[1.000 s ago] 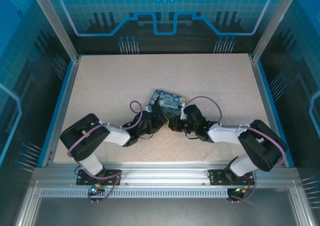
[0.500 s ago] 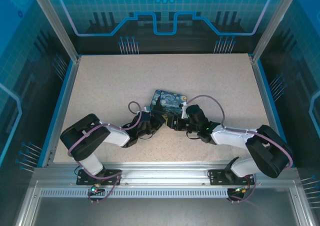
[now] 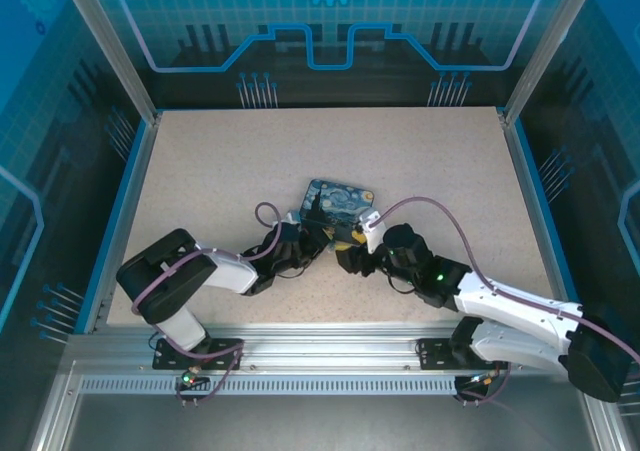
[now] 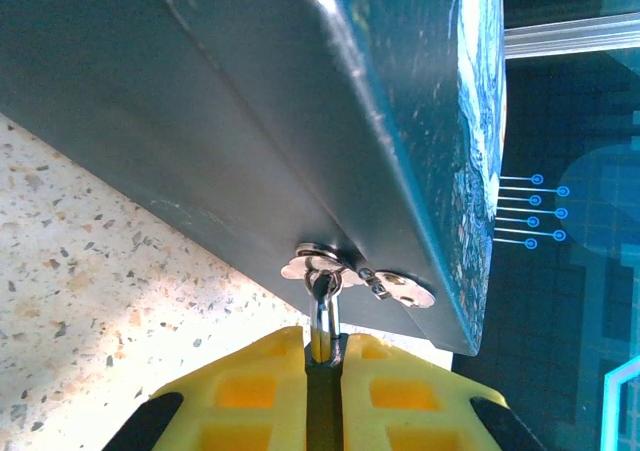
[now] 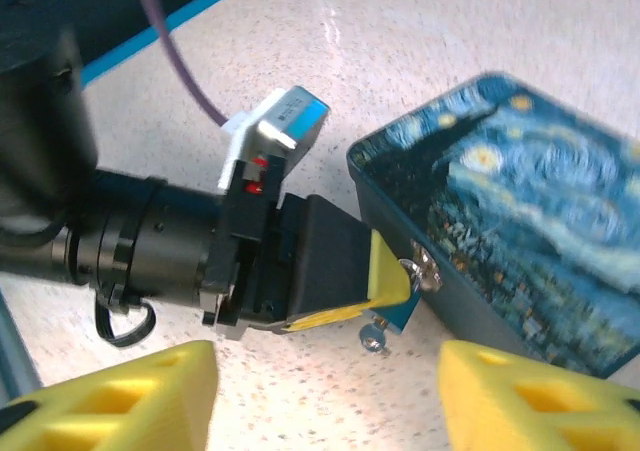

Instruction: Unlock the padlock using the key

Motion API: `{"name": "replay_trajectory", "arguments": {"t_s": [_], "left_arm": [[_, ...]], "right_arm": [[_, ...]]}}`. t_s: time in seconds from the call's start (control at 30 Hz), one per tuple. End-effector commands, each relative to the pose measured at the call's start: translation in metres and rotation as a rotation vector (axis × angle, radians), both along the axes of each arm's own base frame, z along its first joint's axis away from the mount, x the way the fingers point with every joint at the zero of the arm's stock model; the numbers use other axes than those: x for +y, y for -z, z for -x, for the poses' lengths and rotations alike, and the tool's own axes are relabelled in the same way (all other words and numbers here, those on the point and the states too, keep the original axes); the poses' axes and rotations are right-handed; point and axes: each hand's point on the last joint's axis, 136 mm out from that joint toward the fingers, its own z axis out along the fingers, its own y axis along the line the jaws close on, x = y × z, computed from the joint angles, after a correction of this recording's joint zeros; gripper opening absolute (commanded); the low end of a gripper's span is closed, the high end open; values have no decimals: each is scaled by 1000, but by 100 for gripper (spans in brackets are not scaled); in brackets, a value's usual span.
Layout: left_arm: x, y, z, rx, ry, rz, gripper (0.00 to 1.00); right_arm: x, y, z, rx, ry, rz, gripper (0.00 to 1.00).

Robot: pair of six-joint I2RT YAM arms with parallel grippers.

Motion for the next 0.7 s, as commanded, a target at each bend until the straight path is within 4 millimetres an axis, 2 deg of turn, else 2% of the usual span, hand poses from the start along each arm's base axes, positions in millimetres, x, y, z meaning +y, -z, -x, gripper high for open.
{"name": "replay_trajectory", "arguments": {"t_s": [0.0, 0.13, 0.27, 0.33, 0.67], "left_arm": [[-3, -18, -1, -59, 6, 30, 0], [-2, -19, 0, -48, -3, 46, 0], [-4, -24, 0, -43, -7, 75, 0], [-5, -25, 0, -40, -7, 82, 0], [-7, -26, 1, -8, -11, 115, 0]], "right_arm": [[2, -6, 3, -187, -111, 276, 67], [13, 2, 11, -424, -214, 611, 76], [23, 35, 14, -615, -362, 876, 79], [23, 47, 10, -658, -382, 938, 80], [14, 72, -7, -700, -369, 981, 80]]}}
